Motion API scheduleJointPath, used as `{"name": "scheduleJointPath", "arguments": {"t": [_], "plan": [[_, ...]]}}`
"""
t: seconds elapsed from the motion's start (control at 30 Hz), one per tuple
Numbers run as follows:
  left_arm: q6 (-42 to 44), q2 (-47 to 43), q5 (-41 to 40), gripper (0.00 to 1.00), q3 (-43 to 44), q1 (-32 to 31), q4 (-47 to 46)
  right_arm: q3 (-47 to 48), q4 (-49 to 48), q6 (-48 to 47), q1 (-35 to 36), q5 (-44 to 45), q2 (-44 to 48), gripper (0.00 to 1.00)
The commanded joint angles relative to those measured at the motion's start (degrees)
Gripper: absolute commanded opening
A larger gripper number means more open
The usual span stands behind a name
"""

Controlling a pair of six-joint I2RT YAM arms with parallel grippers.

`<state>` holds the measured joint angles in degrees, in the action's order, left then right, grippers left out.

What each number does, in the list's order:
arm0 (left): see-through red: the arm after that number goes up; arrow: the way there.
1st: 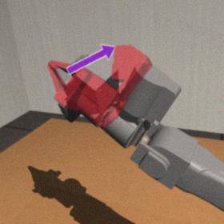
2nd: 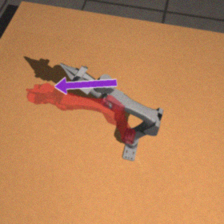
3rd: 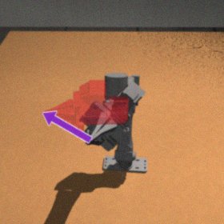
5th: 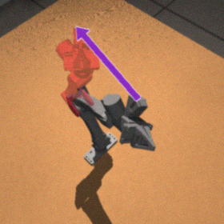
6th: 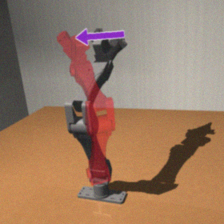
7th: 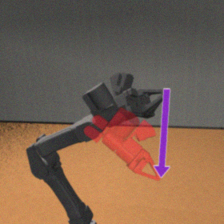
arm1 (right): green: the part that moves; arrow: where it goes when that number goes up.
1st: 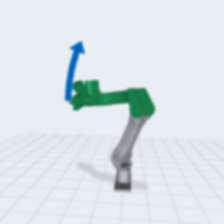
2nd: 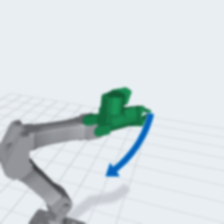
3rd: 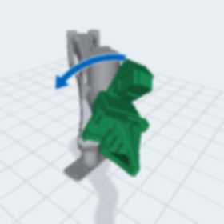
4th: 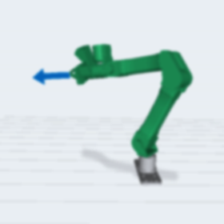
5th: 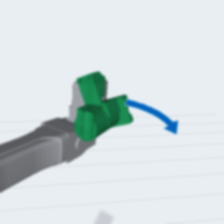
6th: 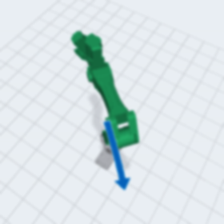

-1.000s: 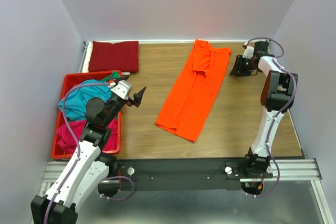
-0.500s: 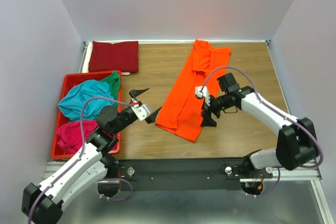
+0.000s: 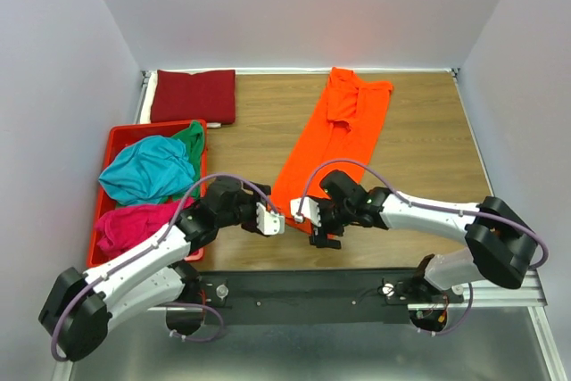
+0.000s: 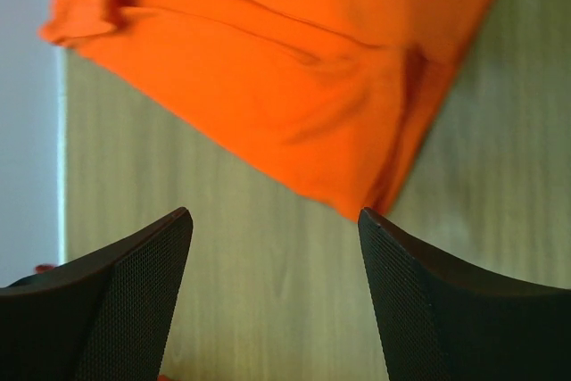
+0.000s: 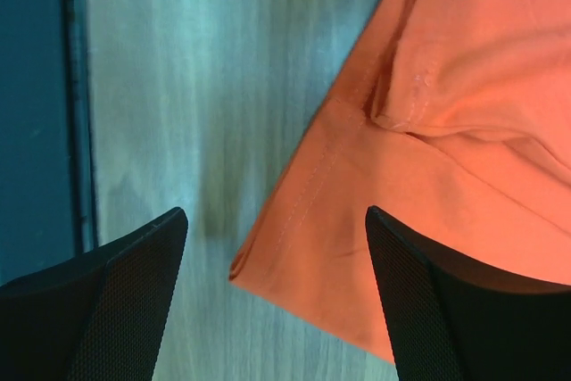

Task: Fold and stack the t-shirts
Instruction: Fold the tshirt

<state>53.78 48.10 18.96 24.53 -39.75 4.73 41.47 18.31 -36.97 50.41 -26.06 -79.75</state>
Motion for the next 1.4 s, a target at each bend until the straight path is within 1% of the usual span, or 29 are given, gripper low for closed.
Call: {"name": "scheduleJointPath", "arguments": {"t": [0.0,0.17,0.27,0.37,0.4,0.43,0.5,0.53,0.6,0.63,0.7,0.73,0.83,0.87,0.9,0.97,1.0,1.13,1.27,1.3,1.37], "plan": [[6.9,4.2,0.9,0.82,1.5,-2.1,6.3,-2.3,-8.8,4.6,2.4,11.7,-0.8,0.87],[7.5,10.4,-0.2,0.82,1.2,-5.3,6.1,-6.0,-11.9,6.1,3.7,14.2,-1.0,0.83],[7.2,10.4,-0.9,0.82,0.2,-6.0,5.0,-7.2,-12.8,6.6,4.0,16.7,-2.7,0.77],[7.4,8.8,-1.9,0.83,-1.5,-6.0,3.9,-7.0,-12.8,6.1,3.9,18.1,-3.5,0.65],[7.7,7.6,-2.2,0.83,-1.9,-6.0,3.4,-6.9,-12.7,6.1,4.0,18.5,-4.1,0.59],[8.0,6.1,-2.3,0.83,-3.0,-5.9,3.2,-6.8,-11.9,6.1,4.0,19.0,-4.3,0.49],[8.4,4.8,-2.3,0.83,-4.0,-5.9,1.8,-6.7,-11.2,5.9,3.9,19.5,-4.2,0.41],[8.6,4.2,-2.3,0.83,-4.8,-6.0,1.5,-6.8,-10.5,5.8,3.9,19.9,-3.8,0.35],[9.7,3.4,-2.3,0.83,-5.4,-6.0,1.1,-7.6,-8.5,5.2,3.9,20.1,-2.6,0.33],[10.0,3.3,-2.2,0.83,-5.5,-6.0,0.6,-8.2,-8.0,4.4,4.0,20.3,-0.7,0.29],[11.0,4.0,-2.3,0.83,-5.6,-6.2,-0.4,-10.1,-6.3,2.9,3.9,20.5,1.4,0.26],[11.1,4.4,-2.3,0.83,-5.6,-6.4,-0.9,-11.0,-5.3,2.3,3.9,20.3,4.0,0.25],[12.0,7.4,-2.2,0.82,-4.8,-6.9,-3.1,-12.7,-3.5,-0.8,3.9,19.0,7.9,0.24],[12.3,8.6,-2.3,0.81,-4.3,-6.9,-3.7,-13.1,-2.6,-1.5,3.9,18.3,8.9,0.21],[12.7,10.8,-2.3,0.80,-3.7,-7.1,-4.1,-13.2,-2.1,-2.4,3.8,18.0,10.5,0.21],[13.5,13.8,-1.5,0.78,-1.5,-7.3,-4.3,-13.1,-1.2,-2.6,3.9,17.5,10.8,0.21],[13.7,14.4,-1.0,0.79,-1.0,-7.4,-4.4,-12.9,-1.1,-2.4,3.8,17.3,10.6,0.19],[14.6,16.1,0.6,0.78,0.4,-8.3,-5.7,-11.9,-0.6,-2.3,3.6,17.4,10.7,0.18],[14.5,17.6,0.6,0.79,1.0,-11.2,-6.8,-12.1,0.1,-2.8,2.5,16.1,12.7,0.18],[14.7,18.8,0.7,0.79,1.2,-11.5,-6.9,-11.9,0.4,-3.1,1.9,15.7,13.1,0.14],[15.6,20.7,1.0,0.79,1.5,-11.9,-6.9,-11.5,1.6,-3.5,0.8,14.3,14.2,0.14]]}}
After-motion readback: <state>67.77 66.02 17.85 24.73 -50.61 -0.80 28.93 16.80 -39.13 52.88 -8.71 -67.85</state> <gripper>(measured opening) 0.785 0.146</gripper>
